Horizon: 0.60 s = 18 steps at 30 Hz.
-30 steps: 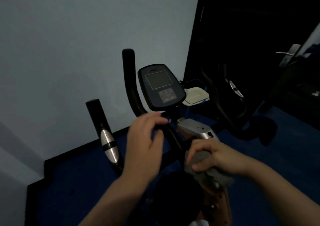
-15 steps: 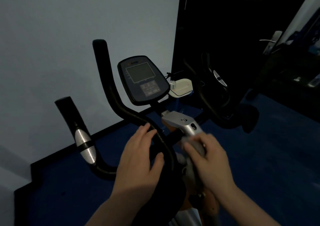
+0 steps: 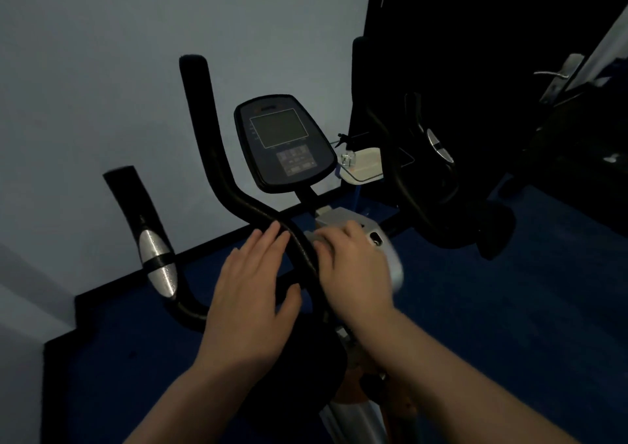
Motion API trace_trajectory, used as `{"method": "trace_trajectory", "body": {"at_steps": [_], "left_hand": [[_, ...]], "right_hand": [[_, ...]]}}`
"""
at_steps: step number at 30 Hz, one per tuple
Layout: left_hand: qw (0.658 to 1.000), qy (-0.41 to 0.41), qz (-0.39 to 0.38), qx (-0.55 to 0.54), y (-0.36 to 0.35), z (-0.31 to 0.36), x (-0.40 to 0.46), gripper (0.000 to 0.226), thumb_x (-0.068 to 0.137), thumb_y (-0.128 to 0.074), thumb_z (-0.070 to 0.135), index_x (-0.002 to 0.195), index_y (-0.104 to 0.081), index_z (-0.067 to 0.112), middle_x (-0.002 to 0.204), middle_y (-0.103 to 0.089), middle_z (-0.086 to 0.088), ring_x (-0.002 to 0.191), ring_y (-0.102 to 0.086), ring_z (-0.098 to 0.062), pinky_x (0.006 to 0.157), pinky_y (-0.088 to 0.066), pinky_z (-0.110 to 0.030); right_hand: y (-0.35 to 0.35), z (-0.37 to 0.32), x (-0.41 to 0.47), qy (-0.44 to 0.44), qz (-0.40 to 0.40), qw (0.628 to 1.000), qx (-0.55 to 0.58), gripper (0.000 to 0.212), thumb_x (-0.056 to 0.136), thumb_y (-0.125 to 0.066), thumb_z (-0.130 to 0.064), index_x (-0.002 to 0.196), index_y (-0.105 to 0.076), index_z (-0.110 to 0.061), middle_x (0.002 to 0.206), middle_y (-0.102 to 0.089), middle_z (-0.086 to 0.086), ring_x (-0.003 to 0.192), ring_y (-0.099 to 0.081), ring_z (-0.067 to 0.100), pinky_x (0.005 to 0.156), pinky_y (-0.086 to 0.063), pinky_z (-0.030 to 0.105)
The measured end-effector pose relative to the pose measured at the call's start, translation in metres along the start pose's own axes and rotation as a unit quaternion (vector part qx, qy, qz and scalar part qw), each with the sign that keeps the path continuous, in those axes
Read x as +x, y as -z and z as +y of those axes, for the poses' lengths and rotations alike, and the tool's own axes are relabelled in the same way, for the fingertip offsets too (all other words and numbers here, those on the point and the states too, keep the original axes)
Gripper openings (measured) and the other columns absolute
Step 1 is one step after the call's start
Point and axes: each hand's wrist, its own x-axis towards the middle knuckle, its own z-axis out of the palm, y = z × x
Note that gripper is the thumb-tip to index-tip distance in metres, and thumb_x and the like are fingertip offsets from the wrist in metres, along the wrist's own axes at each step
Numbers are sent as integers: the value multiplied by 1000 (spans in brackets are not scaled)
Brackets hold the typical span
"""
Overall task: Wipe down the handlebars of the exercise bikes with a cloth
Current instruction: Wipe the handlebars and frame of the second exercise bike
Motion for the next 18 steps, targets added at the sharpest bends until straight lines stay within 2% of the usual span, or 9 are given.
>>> {"method": "trace_trajectory", "body": {"at_steps": [3, 6, 7, 9, 11, 14, 16, 18], "left_hand": [[1000, 8, 5, 12, 0, 1, -1, 67, 92, -53, 33, 150, -19, 32, 152, -2, 26, 145, -3, 1, 121, -5, -33], [1000, 18, 21, 13, 0, 0, -2, 66, 91, -56, 33, 149, -24, 32, 152, -9, 24, 145, -7, -1, 121, -10, -35], [999, 23, 31, 12, 1, 1, -2, 66, 90, -57, 31, 148, -26, 30, 152, -14, 22, 145, -10, -3, 120, -12, -34], [997, 41, 60, 15, 2, 3, -3, 64, 89, -59, 27, 147, -31, 26, 153, -24, 15, 144, -18, -9, 117, -14, -30], [993, 67, 99, 9, 6, 6, -9, 59, 89, -59, 24, 144, -38, 25, 150, -35, 9, 140, -28, -12, 114, -18, -29], [986, 86, 142, 30, 15, 6, -28, 51, 86, -62, 30, 135, -49, 24, 142, -47, 7, 133, -40, -14, 116, -25, -42], [983, 100, 145, 48, 15, 4, -44, 58, 79, -55, 49, 133, -49, 28, 140, -45, 13, 134, -38, -10, 118, -15, -44], [979, 127, 151, 46, 13, 3, -58, 67, 73, -49, 60, 134, -46, 31, 140, -38, 19, 135, -31, -4, 118, -2, -36]], "right_hand": [[8, 13, -19, 5, -7, 992, 123, 27, 96, -50, -33, 119, -62, -28, 109, -57, -7, 95, -55, 6, 82, -47, 28], [22, 32, -4, 43, -55, 997, 21, 22, 95, -49, -35, 108, -65, -29, 103, -62, -5, 93, -57, 12, 70, -46, 31], [20, 29, 5, 51, -57, 997, -23, 22, 96, -47, -35, 101, -66, -25, 99, -62, -2, 90, -58, 16, 64, -41, 29], [12, 16, 17, 65, -70, 994, -61, 27, 97, -44, -32, 95, -66, -16, 96, -62, 3, 88, -59, 20, 62, -33, 28], [12, 12, 22, 68, -112, 991, -30, 27, 97, -46, -30, 96, -68, -15, 97, -64, 4, 90, -59, 20, 66, -37, 30], [42, 21, 39, 68, -180, 980, 44, 19, 90, -57, -36, 99, -70, -27, 96, -70, -3, 92, -63, 16, 78, -49, 32], [59, 19, 50, 114, -112, 983, 90, 20, 84, -60, -43, 101, -66, -34, 95, -68, -12, 90, -63, 9, 79, -52, 33], [63, 3, 51, 217, -68, 964, 138, 23, 83, -59, -47, 104, -60, -37, 98, -65, -18, 91, -61, 3, 79, -52, 32]]}}
